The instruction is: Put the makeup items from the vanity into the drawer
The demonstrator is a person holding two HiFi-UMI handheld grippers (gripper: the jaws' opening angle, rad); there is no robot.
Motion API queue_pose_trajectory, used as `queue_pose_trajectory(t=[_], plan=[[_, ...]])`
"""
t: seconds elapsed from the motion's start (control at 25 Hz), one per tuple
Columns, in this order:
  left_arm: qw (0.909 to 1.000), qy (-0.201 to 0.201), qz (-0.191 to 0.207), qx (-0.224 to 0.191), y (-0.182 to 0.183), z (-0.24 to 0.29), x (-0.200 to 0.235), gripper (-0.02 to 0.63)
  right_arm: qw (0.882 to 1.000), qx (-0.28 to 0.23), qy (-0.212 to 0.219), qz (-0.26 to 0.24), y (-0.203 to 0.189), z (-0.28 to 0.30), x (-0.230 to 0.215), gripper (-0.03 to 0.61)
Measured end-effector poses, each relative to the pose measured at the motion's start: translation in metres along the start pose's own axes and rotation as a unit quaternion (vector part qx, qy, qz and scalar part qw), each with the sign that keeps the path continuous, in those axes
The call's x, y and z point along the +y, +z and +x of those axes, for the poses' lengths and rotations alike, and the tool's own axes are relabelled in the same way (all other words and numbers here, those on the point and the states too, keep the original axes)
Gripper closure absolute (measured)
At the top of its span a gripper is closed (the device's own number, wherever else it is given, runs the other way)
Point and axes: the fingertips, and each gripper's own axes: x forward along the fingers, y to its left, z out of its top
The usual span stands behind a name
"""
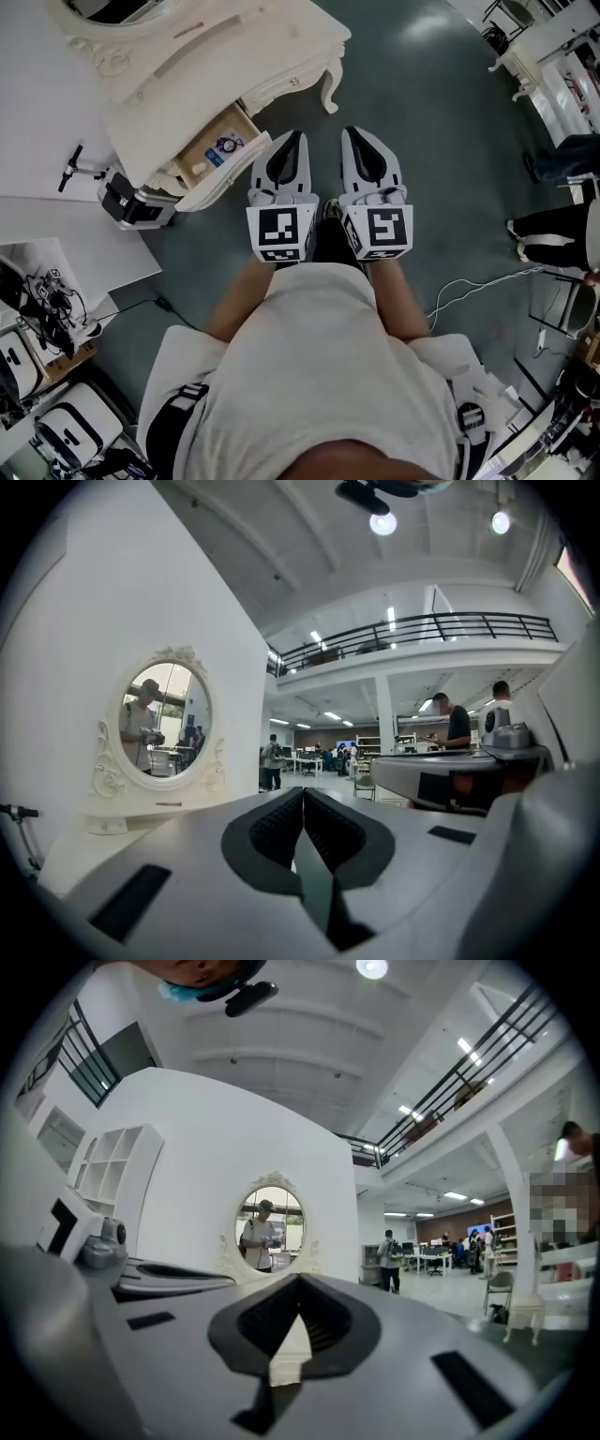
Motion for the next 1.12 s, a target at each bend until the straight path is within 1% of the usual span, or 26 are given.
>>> queue_pose_trajectory(t=[0.2,0.28,0.4,0.52,0.76,0.96,1.12], plan=[[0.9996,0.029,0.001,0.006,0.009,0.071,0.006,0.606,0.999,-0.005,0.042,0.004,0.006,0.064,-0.046,0.565],[0.9993,0.036,-0.006,0.012,0.009,0.096,0.007,0.607,0.998,-0.003,0.055,0.004,0.006,0.086,-0.062,0.565],[0.9979,0.048,-0.031,0.030,-0.001,0.129,0.008,0.606,0.997,0.008,0.073,0.010,-0.003,0.112,-0.084,0.565],[0.9965,0.061,-0.034,0.046,-0.010,0.154,0.011,0.606,0.996,0.027,0.086,0.020,-0.017,0.136,-0.101,0.565],[0.9935,0.076,-0.044,0.072,-0.031,0.193,0.035,0.606,0.992,0.063,0.110,0.025,-0.047,0.181,-0.110,0.565],[0.9918,0.072,-0.058,0.088,-0.050,0.222,0.067,0.606,0.991,0.083,0.103,0.020,-0.066,0.223,-0.108,0.565],[0.9917,0.058,-0.063,0.096,-0.058,0.246,0.093,0.606,0.990,0.099,0.102,0.012,-0.076,0.260,-0.103,0.565]])
